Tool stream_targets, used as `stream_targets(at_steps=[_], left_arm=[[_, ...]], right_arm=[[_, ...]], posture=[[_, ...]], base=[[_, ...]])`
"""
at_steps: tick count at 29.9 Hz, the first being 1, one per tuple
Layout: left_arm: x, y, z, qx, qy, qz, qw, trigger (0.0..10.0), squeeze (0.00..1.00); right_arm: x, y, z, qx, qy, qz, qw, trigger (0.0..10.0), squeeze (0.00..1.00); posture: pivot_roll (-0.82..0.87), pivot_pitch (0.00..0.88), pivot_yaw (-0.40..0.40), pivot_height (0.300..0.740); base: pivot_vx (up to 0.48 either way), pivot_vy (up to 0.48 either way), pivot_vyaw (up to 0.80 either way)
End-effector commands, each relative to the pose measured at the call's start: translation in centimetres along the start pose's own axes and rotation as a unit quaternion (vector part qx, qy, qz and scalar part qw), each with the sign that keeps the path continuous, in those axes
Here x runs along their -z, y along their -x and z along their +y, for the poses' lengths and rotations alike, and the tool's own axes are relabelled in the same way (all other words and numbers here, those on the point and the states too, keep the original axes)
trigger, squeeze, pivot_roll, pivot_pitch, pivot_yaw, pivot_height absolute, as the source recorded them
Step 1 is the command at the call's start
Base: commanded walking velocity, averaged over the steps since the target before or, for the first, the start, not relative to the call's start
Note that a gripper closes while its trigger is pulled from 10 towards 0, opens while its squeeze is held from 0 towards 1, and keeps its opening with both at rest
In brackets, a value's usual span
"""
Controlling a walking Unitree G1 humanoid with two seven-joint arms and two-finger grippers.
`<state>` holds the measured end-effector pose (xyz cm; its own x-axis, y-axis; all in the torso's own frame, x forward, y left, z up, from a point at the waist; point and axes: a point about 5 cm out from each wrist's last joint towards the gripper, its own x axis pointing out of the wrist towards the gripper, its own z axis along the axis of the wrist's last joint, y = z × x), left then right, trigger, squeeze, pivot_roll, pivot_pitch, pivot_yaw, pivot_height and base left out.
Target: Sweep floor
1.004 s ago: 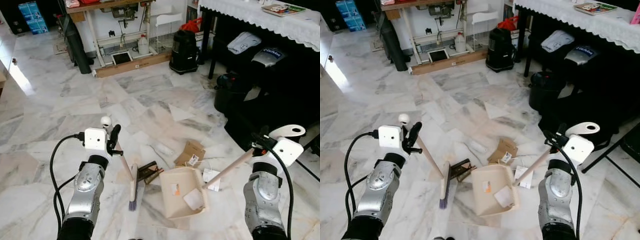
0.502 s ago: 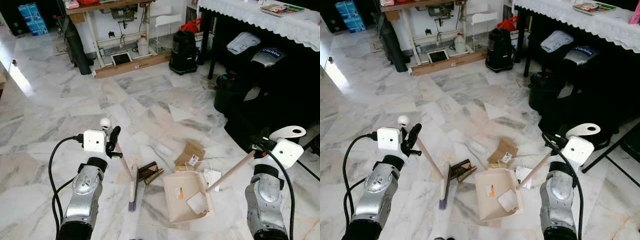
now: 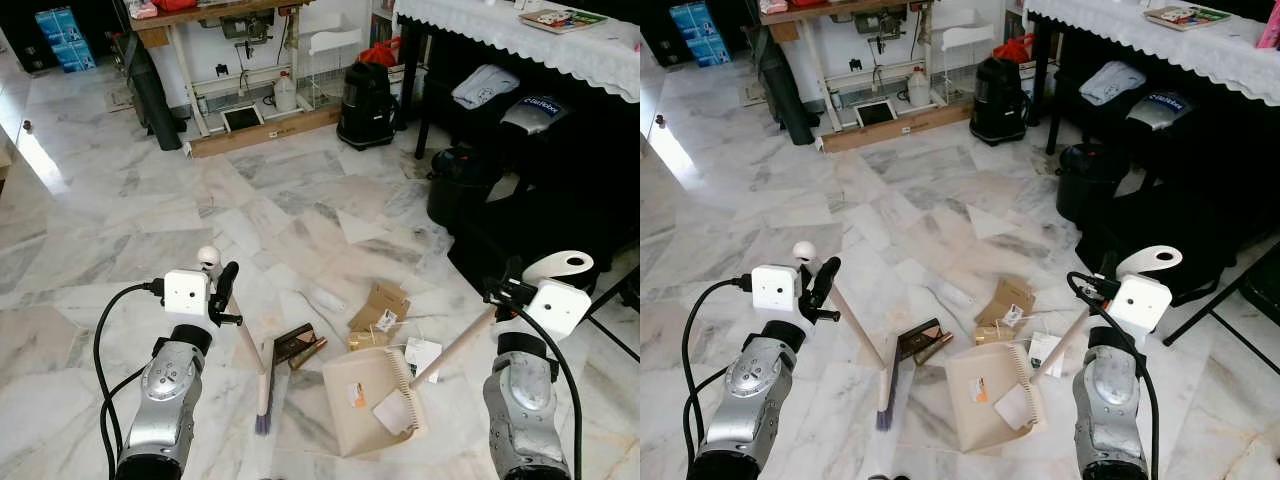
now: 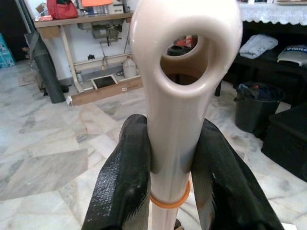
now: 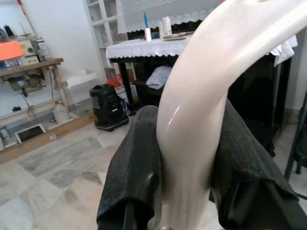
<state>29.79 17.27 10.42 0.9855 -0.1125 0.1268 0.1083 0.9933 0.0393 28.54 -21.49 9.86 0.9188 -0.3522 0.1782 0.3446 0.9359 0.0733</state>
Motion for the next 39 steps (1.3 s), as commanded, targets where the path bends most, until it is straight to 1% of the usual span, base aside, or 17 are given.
stream_targets(at_steps=[1, 4, 7, 16, 25, 30, 35, 39], left_arm=[[-1.4, -0.5, 0.1, 0.0, -0.006, -0.029, 1.0, 10.0, 0.0], [-1.3, -0.4, 0.0, 0.0, -0.006, -0.028, 1.0, 10.0, 0.0], [-1.3, -0.4, 0.1, -0.004, -0.007, -0.026, 1.0, 10.0, 0.0], [-1.4, -0.4, 0.5, -0.024, -0.011, -0.028, 0.999, 10.0, 0.0], [-1.4, -0.6, 0.4, -0.029, -0.016, -0.025, 0.999, 10.0, 0.0], [-1.3, -0.7, 0.5, -0.033, -0.017, -0.024, 0.999, 10.0, 0.0], [-1.2, -0.6, 1.1, -0.049, -0.021, -0.022, 0.998, 10.0, 0.0], [-1.1, -0.5, 1.1, -0.052, -0.018, -0.022, 0.998, 10.0, 0.0]], right_arm=[[-1.2, -0.1, 0.6, -0.01, -0.008, -0.027, 1.0, 10.0, 0.0], [-1.3, -0.1, 0.1, -0.007, -0.004, -0.029, 1.0, 10.0, 0.0], [-1.3, -0.1, 0.0, -0.007, -0.004, -0.029, 1.0, 10.0, 0.0], [-1.4, -0.5, 0.5, -0.014, -0.006, -0.025, 1.0, 10.0, 0.0], [-1.5, -0.6, 0.5, -0.01, -0.012, -0.024, 1.0, 10.0, 0.0], [-1.4, -0.5, 0.8, -0.014, -0.014, -0.021, 1.0, 10.0, 0.0], [-1.7, -1.1, 1.0, -0.029, -0.012, -0.024, 0.999, 10.0, 0.0], [-2.0, -1.4, 0.9, -0.03, -0.01, -0.027, 0.999, 10.0, 0.0]], posture=[[-0.05, 0.0, 0.086, 0.74], [-0.05, 0.0, 0.082, 0.74], [-0.04, 0.0, 0.077, 0.74], [-0.03, 0.0, 0.056, 0.74], [-0.03, 0.0, 0.062, 0.74], [-0.02, 0.0, 0.047, 0.74], [-0.03, 0.0, 0.024, 0.74], [-0.03, 0.0, 0.019, 0.74]], base=[[0.0, 0.0, 0.74], [0.0, 0.0, 0.77], [0.0, 0.0, 0.79], [0.0, 0.0, 0.8], [0.0, 0.0, 0.8], [0.0, 0.0, 0.8], [0.0, 0.0, 0.8], [0.0, 0.0, 0.8]])
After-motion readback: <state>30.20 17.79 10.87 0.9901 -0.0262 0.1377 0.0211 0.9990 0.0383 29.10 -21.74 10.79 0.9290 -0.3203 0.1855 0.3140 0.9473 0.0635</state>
